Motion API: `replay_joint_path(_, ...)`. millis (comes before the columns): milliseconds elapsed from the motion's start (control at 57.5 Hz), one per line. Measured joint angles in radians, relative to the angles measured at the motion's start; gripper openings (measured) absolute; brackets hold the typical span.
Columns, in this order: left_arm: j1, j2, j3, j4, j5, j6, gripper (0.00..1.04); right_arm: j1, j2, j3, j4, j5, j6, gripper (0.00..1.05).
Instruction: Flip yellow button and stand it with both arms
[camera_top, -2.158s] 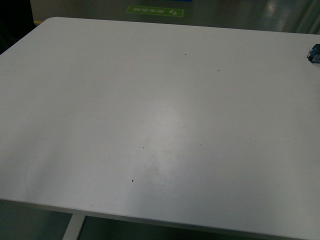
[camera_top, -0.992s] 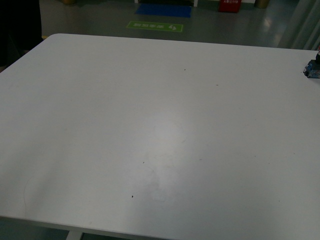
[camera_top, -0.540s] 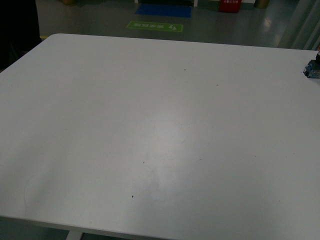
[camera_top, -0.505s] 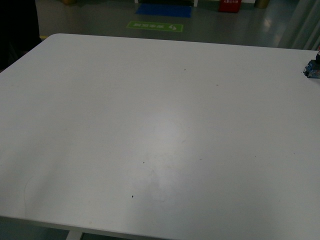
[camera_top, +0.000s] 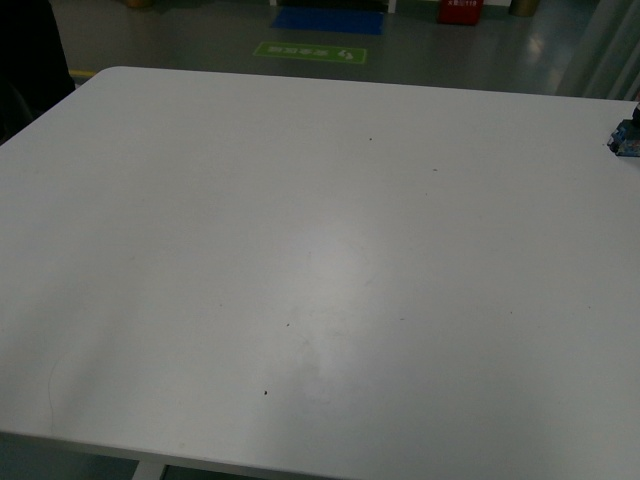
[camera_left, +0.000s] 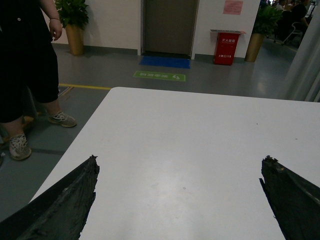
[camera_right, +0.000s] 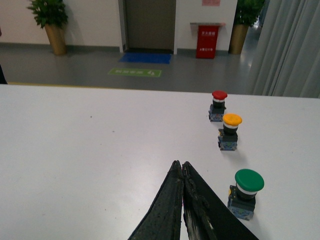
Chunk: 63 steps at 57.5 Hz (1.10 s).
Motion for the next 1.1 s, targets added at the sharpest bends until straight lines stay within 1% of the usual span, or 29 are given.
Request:
replay_joint_path(174, 0.000, 0.000, 0.000, 0.000, 0.000, 0.000, 0.98, 0.000, -0.013, 0.000, -0.005, 0.000, -0.001, 0.04)
replay_joint_path(226, 0.000, 0.000, 0.000, 0.000, 0.000, 0.000, 0.98, 0.000, -0.013, 0.000, -0.005, 0.000, 0.000, 0.12)
replay_joint_path(261, 0.000, 0.000, 0.000, 0.000, 0.000, 0.000, 0.98, 0.000, -0.013, 0.000, -0.005, 0.000, 0.000, 0.19)
replay_joint_path(278, 0.000, 0.000, 0.000, 0.000, 0.000, 0.000, 0.98, 0.000, -0.013, 0.000, -0.005, 0.000, 0.000, 0.21)
replay_joint_path(331, 0.000, 0.000, 0.000, 0.000, 0.000, 0.000, 0.98, 0.000, -0.013, 0.000, -0.005, 0.000, 0.000, 0.31)
replay_joint_path(383, 0.000, 0.000, 0.000, 0.000, 0.000, 0.000, 0.98, 0.000, -0.013, 0.000, -0.006, 0.000, 0.000, 0.45)
replay_joint_path(400, 0.000, 0.000, 0.000, 0.000, 0.000, 0.000, 0.98, 0.000, -0.013, 0.000, -0.006, 0.000, 0.000, 0.47)
replay_joint_path(435, 0.000, 0.000, 0.000, 0.000, 0.000, 0.000, 0.98, 0.000, -0.013, 0.000, -0.006, 0.000, 0.000, 0.54)
replay_joint_path(453, 0.000, 0.000, 0.000, 0.000, 0.000, 0.000, 0.98, 0.000, -0.013, 0.000, -0.006, 0.000, 0.000, 0.56)
replay_joint_path(696, 0.000, 0.000, 0.000, 0.000, 0.000, 0.000, 0.98, 0.000, -0.013, 0.000, -0.006, 0.000, 0.000, 0.98)
replay_joint_path(731, 0.000, 0.000, 0.000, 0.000, 0.000, 0.000, 0.98, 0.000, -0.013, 0.000, -0.006, 0.000, 0.001, 0.99)
replay_joint_path(801, 0.000, 0.000, 0.000, 0.000, 0.000, 0.000, 0.98, 0.000, -0.013, 0.000, -0.006, 0.000, 0.000, 0.97)
replay_joint_path(1096, 0.000, 0.000, 0.000, 0.000, 0.000, 0.000, 0.98, 0.000, -0.013, 0.000, -0.006, 0.000, 0.000, 0.97)
